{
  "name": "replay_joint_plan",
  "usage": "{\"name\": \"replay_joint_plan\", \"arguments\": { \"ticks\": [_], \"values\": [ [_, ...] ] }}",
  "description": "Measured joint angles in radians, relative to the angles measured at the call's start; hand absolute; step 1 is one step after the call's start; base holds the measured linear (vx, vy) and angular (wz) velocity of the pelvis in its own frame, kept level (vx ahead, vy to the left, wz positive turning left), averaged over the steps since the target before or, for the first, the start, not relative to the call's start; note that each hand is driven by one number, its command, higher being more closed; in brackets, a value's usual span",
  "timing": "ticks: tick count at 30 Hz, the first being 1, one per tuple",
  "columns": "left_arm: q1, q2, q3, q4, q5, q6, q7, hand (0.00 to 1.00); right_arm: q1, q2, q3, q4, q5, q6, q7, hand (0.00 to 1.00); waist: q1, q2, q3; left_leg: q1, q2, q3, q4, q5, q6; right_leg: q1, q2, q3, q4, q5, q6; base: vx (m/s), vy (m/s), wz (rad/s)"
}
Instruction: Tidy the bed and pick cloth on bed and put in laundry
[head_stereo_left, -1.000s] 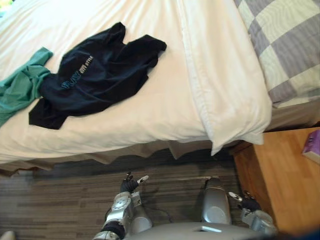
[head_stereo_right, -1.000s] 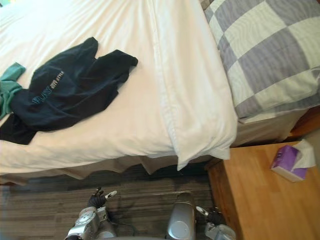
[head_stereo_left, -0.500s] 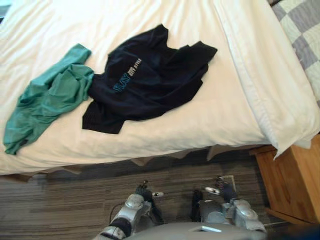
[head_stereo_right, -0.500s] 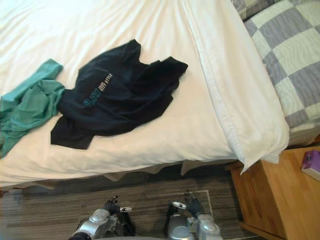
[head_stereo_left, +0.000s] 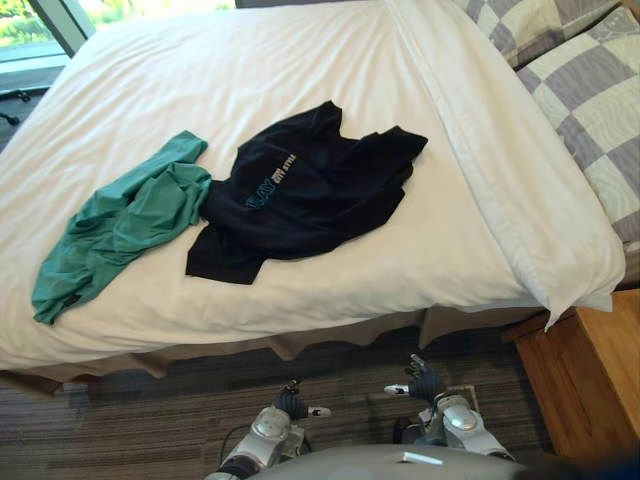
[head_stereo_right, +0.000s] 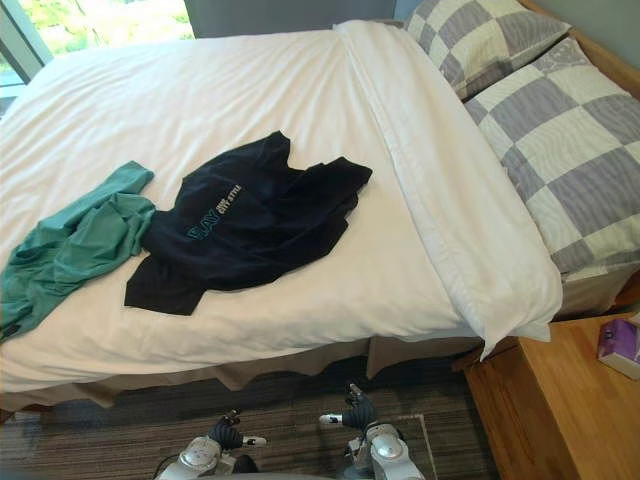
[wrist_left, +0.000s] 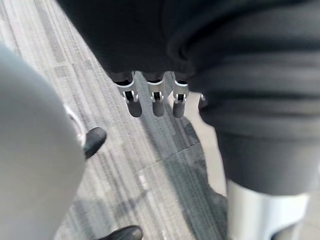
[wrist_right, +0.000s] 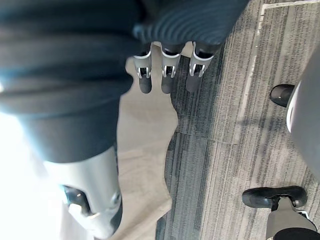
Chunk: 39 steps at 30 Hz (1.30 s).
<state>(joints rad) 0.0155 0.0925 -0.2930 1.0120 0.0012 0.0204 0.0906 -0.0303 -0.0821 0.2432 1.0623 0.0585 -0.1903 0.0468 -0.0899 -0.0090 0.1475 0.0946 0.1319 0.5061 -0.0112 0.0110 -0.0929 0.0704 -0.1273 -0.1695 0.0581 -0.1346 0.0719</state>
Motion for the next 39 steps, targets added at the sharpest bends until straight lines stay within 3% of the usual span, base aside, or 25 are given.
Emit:
{"name": "replay_joint_plan", "arguments": {
  "ticks": [1, 2, 3, 4, 8, 9, 10, 11, 13, 15, 17, 19, 20, 21, 22, 23, 24, 25, 27, 28, 31, 33, 37, 39],
  "values": [
    [-0.001, 0.002, 0.002, 0.000, 0.000, -0.008, 0.000, 0.00, -0.008, -0.005, 0.006, 0.010, 0.012, 0.011, 0.002, 0.00, 0.002, -0.003, 0.004, -0.025, 0.010, 0.000, 0.059, -0.030, 0.002, -0.009, -0.007, 0.009, 0.007, -0.005, 0.005, -0.12, 0.076, -0.23],
    [-0.003, 0.000, 0.014, -0.008, -0.012, -0.024, -0.001, 0.00, -0.016, -0.024, 0.008, 0.016, 0.027, 0.031, 0.006, 0.00, 0.009, 0.014, 0.012, -0.091, 0.046, 0.002, 0.199, -0.094, 0.005, -0.044, -0.012, 0.024, 0.047, -0.011, 0.007, -0.14, 0.080, -0.36],
    [-0.007, 0.000, 0.021, -0.009, -0.033, -0.049, -0.001, 0.00, -0.031, -0.051, 0.007, 0.017, 0.028, 0.047, -0.003, 0.00, 0.012, 0.040, 0.031, -0.134, 0.076, 0.006, 0.282, -0.127, 0.019, -0.093, -0.014, 0.030, 0.118, -0.026, 0.013, -0.19, 0.113, -0.37],
    [-0.015, 0.011, 0.021, -0.008, -0.053, -0.066, -0.001, 0.00, -0.048, -0.069, 0.004, 0.027, 0.029, 0.068, -0.014, 0.00, 0.011, 0.042, 0.046, -0.161, 0.073, 0.014, 0.304, -0.131, 0.025, -0.157, -0.031, 0.046, 0.195, -0.051, 0.016, -0.14, 0.075, -0.22],
    [-0.023, 0.046, 0.063, -0.004, -0.068, -0.104, -0.002, 0.00, -0.078, -0.077, -0.033, 0.026, 0.078, 0.089, -0.034, 0.00, 0.016, 0.020, 0.080, -0.233, 0.063, 0.009, 0.341, -0.112, 0.022, -0.313, -0.062, 0.102, 0.345, -0.108, -0.011, -0.16, 0.025, -0.26],
    [-0.024, 0.051, 0.087, -0.003, -0.068, -0.119, -0.001, 0.00, -0.076, -0.077, -0.049, 0.020, 0.097, 0.089, -0.039, 0.00, 0.016, -0.002, 0.087, -0.257, 0.048, -0.018, 0.367, -0.108, 0.018, -0.364, -0.086, 0.128, 0.402, -0.133, -0.027, -0.14, -0.075, -0.33],
    [-0.022, 0.044, 0.108, -0.007, -0.069, -0.130, 0.000, 0.00, -0.070, -0.075, -0.067, -0.010, 0.095, 0.090, -0.053, 0.00, 0.015, -0.007, 0.089, -0.288, 0.067, -0.057, 0.412, -0.145, 0.055, -0.401, -0.093, 0.160, 0.442, -0.145, -0.030, -0.12, -0.081, -0.44],
    [-0.021, 0.045, 0.108, -0.007, -0.069, -0.139, 0.000, 0.00, -0.070, -0.076, -0.081, -0.028, 0.094, 0.094, -0.057, 0.00, 0.016, -0.006, 0.090, -0.288, 0.096, -0.058, 0.428, -0.157, 0.047, -0.421, -0.093, 0.180, 0.465, -0.151, -0.029, -0.02, -0.038, -0.57],
    [-0.021, 0.025, 0.106, -0.003, -0.091, -0.153, 0.000, 0.00, -0.047, -0.090, -0.121, -0.079, 0.063, 0.102, -0.075, 0.00, -0.005, -0.009, 0.091, -0.249, 0.208, -0.082, 0.424, -0.140, 0.022, -0.479, -0.102, 0.253, 0.547, -0.174, -0.009, 0.04, 0.062, -0.59],
    [-0.022, -0.015, 0.105, 0.004, -0.116, -0.163, -0.003, 0.00, -0.020, -0.095, -0.156, -0.086, 0.032, 0.111, -0.091, 0.00, -0.010, -0.009, 0.091, -0.201, 0.250, -0.099, 0.380, -0.102, 0.020, -0.490, -0.120, 0.298, 0.559, -0.183, 0.021, 0.05, 0.231, -0.48],
    [-0.023, -0.061, 0.105, 0.007, -0.150, -0.160, -0.011, 0.00, 0.012, -0.094, -0.206, -0.083, 0.013, 0.115, -0.095, 0.00, -0.017, -0.005, 0.087, -0.178, 0.238, -0.110, 0.335, -0.082, 0.015, -0.477, -0.148, 0.317, 0.537, -0.164, 0.068, 0.05, 0.360, -0.18],
    [-0.025, -0.089, 0.096, 0.015, -0.156, -0.155, -0.023, 0.00, 0.035, -0.094, -0.245, -0.077, -0.014, 0.109, -0.091, 0.00, -0.026, 0.018, 0.074, -0.184, 0.196, -0.163, 0.284, -0.099, -0.010, -0.443, -0.162, 0.303, 0.470, -0.124, 0.126, 0.04, 0.471, 0.06],
    [-0.029, -0.074, 0.090, 0.033, -0.149, -0.151, -0.027, 0.00, 0.034, -0.075, -0.278, -0.042, -0.043, 0.095, -0.087, 0.00, -0.026, 0.022, 0.059, -0.176, 0.172, -0.188, 0.276, -0.146, -0.101, -0.403, -0.179, 0.287, 0.396, -0.083, 0.164, 0.05, 0.588, 0.09],
    [-0.036, -0.046, 0.084, 0.036, -0.128, -0.137, -0.025, 0.00, 0.040, -0.063, -0.295, -0.010, -0.047, 0.078, -0.070, 0.00, -0.031, -0.019, 0.049, -0.178, 0.132, -0.186, 0.277, -0.164, -0.126, -0.349, -0.216, 0.277, 0.280, 0.004, 0.170, 0.05, 0.691, 0.03],
    [-0.035, -0.042, 0.081, 0.036, -0.123, -0.132, -0.022, 0.00, 0.042, -0.053, -0.300, 0.006, -0.056, 0.070, -0.061, 0.00, -0.022, -0.016, 0.043, -0.180, 0.126, -0.171, 0.274, -0.165, -0.126, -0.324, -0.227, 0.247, 0.205, 0.075, 0.152, 0.09, 0.578, -0.18],
    [-0.031, -0.015, 0.084, 0.039, -0.104, -0.113, -0.017, 0.00, 0.037, -0.055, -0.306, 0.015, -0.093, 0.056, -0.046, 0.00, -0.009, -0.005, 0.033, -0.167, 0.136, -0.131, 0.257, -0.158, -0.108, -0.279, -0.221, 0.121, 0.130, 0.142, 0.091, 0.10, 0.433, -0.42],
    [-0.030, 0.012, 0.084, 0.041, -0.094, -0.094, -0.017, 0.00, 0.042, -0.053, -0.300, 0.015, -0.131, 0.042, -0.031, 0.00, -0.006, -0.005, 0.027, -0.134, 0.124, -0.118, 0.215, -0.141, -0.084, -0.235, -0.184, 0.003, 0.118, 0.156, 0.094, 0.16, 0.410, -0.54],
    [-0.027, 0.027, 0.082, 0.045, -0.088, -0.076, -0.016, 0.00, 0.048, -0.051, -0.292, 0.013, -0.153, 0.024, -0.015, 0.00, -0.007, 0.004, 0.018, -0.120, 0.114, -0.106, 0.191, -0.131, -0.068, -0.187, -0.124, -0.046, 0.064, 0.142, 0.111, 0.13, 0.310, -0.41],
    [-0.034, 0.027, 0.071, 0.055, -0.088, -0.058, -0.019, 0.00, 0.046, -0.051, -0.291, 0.009, -0.159, 0.002, 0.000, 0.00, -0.008, 0.015, 0.010, -0.118, 0.072, -0.108, 0.163, -0.117, -0.047, -0.139, -0.068, -0.047, -0.005, 0.102, 0.104, 0.10, 0.226, -0.02],
    [-0.051, 0.016, 0.056, 0.057, -0.089, -0.045, -0.021, 0.00, 0.047, -0.055, -0.295, 0.003, -0.154, -0.007, 0.010, 0.00, -0.021, 0.028, 0.003, -0.123, 0.039, -0.135, 0.141, -0.106, -0.029, -0.104, -0.045, 0.007, -0.050, 0.084, 0.095, 0.06, 0.145, 0.49],
    [-0.077, 0.001, 0.034, 0.060, -0.091, -0.039, -0.030, 0.00, 0.053, -0.065, -0.296, 0.010, -0.141, -0.036, 0.030, 0.00, -0.027, 0.054, -0.014, -0.125, 0.003, -0.196, 0.112, -0.093, -0.009, -0.058, -0.041, 0.060, -0.079, 0.072, 0.068, 0.07, 0.089, 0.69],
    [-0.067, 0.009, 0.034, 0.074, -0.093, -0.023, -0.031, 0.00, 0.052, -0.054, -0.248, 0.029, -0.142, -0.073, 0.046, 0.00, -0.007, 0.043, -0.028, -0.107, 0.006, -0.221, 0.101, -0.081, 0.003, -0.036, -0.034, 0.051, -0.059, 0.055, 0.043, 0.03, -0.033, 0.39],
    [0.000, 0.015, 0.041, 0.070, -0.166, -0.010, -0.039, 0.00, 0.047, -0.054, -0.149, 0.054, -0.185, -0.149, 0.058, 0.00, 0.002, 0.023, -0.060, -0.060, 0.011, -0.253, 0.042, -0.036, -0.001, 0.009, -0.019, 0.016, -0.040, 0.036, 0.012, -0.01, -0.063, 0.36],
    [0.011, 0.014, 0.067, 0.071, -0.179, -0.018, -0.051, 0.00, 0.045, -0.048, -0.100, 0.056, -0.192, -0.154, 0.060, 0.00, 0.020, 0.026, -0.077, -0.051, 0.012, -0.251, 0.022, -0.030, 0.000, 0.007, -0.016, 0.017, -0.038, 0.035, 0.012, -0.05, -0.018, 0.02]
  ]
}}
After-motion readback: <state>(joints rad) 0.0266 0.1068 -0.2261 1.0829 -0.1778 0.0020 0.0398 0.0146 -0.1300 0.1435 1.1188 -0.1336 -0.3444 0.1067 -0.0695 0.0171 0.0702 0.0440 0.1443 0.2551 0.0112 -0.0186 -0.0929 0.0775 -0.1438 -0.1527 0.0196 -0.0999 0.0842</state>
